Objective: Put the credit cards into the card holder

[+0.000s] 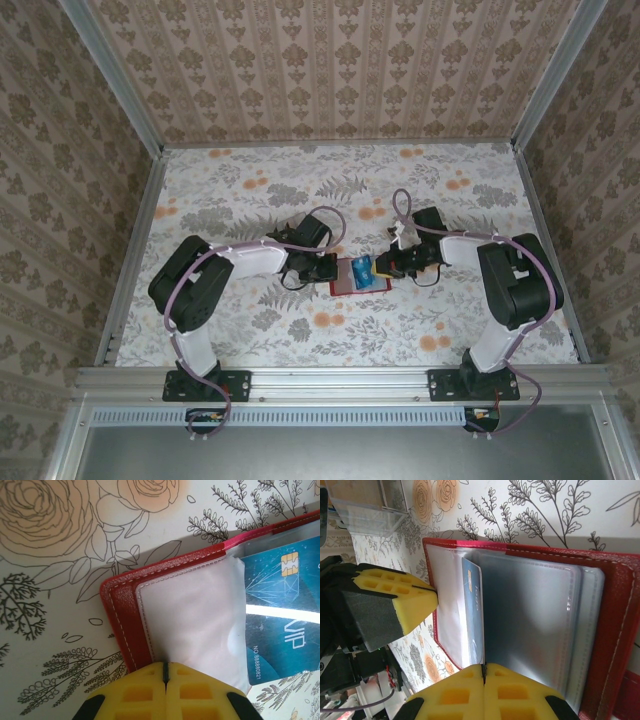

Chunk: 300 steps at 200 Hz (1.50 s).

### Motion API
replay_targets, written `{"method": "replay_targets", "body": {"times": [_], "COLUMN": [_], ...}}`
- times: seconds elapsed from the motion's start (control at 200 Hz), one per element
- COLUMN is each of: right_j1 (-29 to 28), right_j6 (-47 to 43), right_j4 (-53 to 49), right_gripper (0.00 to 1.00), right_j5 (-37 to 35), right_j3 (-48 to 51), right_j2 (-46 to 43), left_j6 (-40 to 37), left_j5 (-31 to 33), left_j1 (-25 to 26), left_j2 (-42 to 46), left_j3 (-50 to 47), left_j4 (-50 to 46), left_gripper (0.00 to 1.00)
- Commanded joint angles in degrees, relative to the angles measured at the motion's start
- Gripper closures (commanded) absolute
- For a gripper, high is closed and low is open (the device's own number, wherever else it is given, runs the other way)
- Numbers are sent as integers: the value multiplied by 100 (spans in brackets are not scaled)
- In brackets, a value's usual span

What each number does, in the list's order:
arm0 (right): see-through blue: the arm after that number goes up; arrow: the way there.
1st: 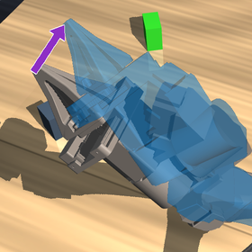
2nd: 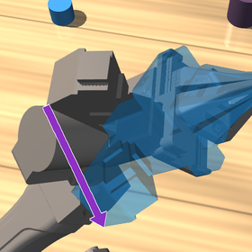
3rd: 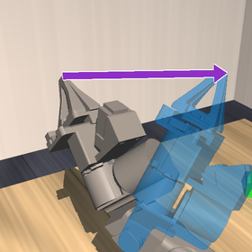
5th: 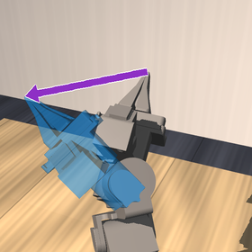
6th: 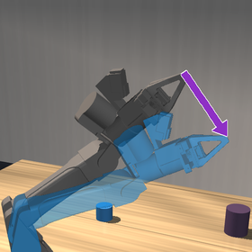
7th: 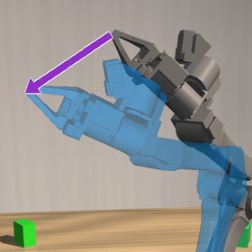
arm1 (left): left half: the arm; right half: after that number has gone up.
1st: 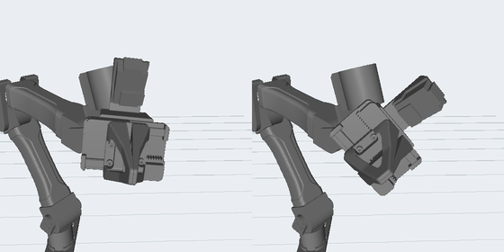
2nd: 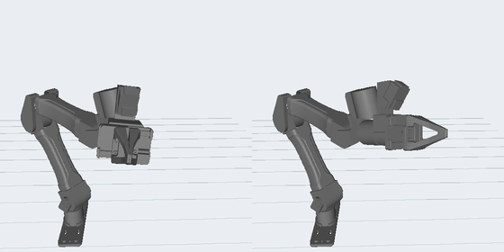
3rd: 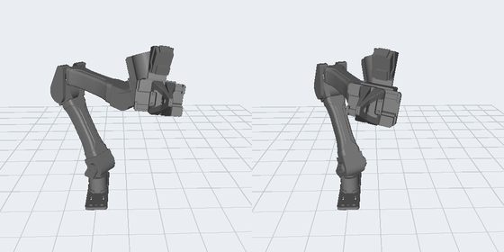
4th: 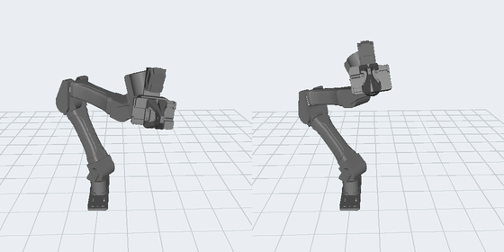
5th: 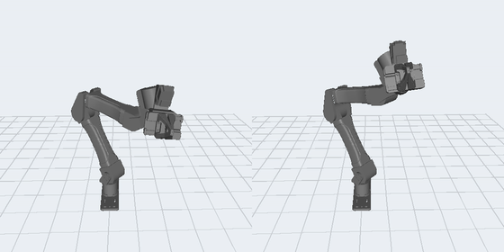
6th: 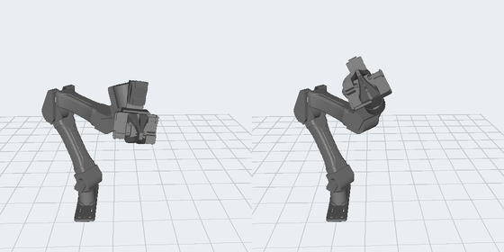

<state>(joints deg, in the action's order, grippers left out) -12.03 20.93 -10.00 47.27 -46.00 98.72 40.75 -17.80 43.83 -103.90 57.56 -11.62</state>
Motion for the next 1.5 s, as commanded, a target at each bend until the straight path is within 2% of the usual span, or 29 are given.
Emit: {"method": "replay_targets", "body": {"times": [0.0, 0.51, 0.92, 1.495], "right_j1": [8, -27, -167, -396], "right_j6": [58, 257, 576, 1614], "right_j4": [166, 361, 785, 1869], "right_gripper": [100, 100, 100, 100], "right_j5": [293, 494, 310, -236], "right_j3": [56, 176, 390, 609], "right_j2": [42, 109, 287, 313], "left_j6": [-112, -112, -60, -93], "left_j5": [245, 224, 198, 180], "left_j1": [-68, -105, -101, -77], "left_j2": [-291, -142, -87, 121], "left_j3": [-106, -223, -289, -352], "left_j4": [-383, -280, -234, -265], "left_gripper": [100, 100, 100, 100]}}
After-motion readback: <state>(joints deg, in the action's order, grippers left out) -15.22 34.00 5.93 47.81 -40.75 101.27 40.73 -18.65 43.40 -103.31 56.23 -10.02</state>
